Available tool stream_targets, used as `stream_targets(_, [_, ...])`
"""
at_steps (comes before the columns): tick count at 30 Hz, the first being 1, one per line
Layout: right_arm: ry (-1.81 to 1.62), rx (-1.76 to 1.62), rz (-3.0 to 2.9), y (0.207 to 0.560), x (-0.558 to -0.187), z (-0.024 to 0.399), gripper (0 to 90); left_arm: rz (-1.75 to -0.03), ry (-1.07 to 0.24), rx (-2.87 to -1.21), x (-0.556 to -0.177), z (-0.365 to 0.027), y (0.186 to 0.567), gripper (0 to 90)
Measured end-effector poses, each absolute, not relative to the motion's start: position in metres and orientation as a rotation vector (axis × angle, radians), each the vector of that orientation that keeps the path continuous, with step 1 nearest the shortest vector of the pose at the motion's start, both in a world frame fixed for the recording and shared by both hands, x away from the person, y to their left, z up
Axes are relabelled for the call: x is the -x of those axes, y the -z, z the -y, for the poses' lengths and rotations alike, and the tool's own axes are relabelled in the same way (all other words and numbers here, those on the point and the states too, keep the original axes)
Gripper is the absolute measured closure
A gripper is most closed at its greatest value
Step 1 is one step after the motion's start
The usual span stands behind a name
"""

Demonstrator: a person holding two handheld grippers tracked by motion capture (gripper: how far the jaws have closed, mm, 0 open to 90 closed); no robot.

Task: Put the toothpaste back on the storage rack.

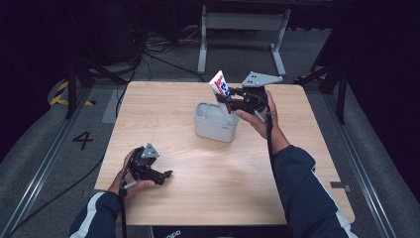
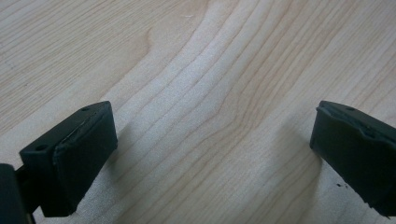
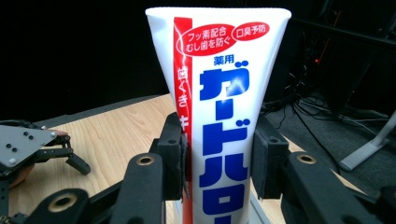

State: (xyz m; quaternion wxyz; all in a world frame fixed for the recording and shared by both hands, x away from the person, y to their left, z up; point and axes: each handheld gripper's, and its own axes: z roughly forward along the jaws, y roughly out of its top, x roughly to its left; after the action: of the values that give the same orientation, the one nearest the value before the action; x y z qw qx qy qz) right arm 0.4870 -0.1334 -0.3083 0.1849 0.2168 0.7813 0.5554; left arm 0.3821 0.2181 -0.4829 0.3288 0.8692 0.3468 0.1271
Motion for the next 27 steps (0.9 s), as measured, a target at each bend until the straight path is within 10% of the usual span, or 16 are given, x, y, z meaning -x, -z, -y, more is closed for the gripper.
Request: stream_targets(27, [-1.591,-0.638,-2.221,0.333,-0.519,0.116,62.7,-0.91,-0.337,-2.269,-0.382,-0.218,0.483,1.2])
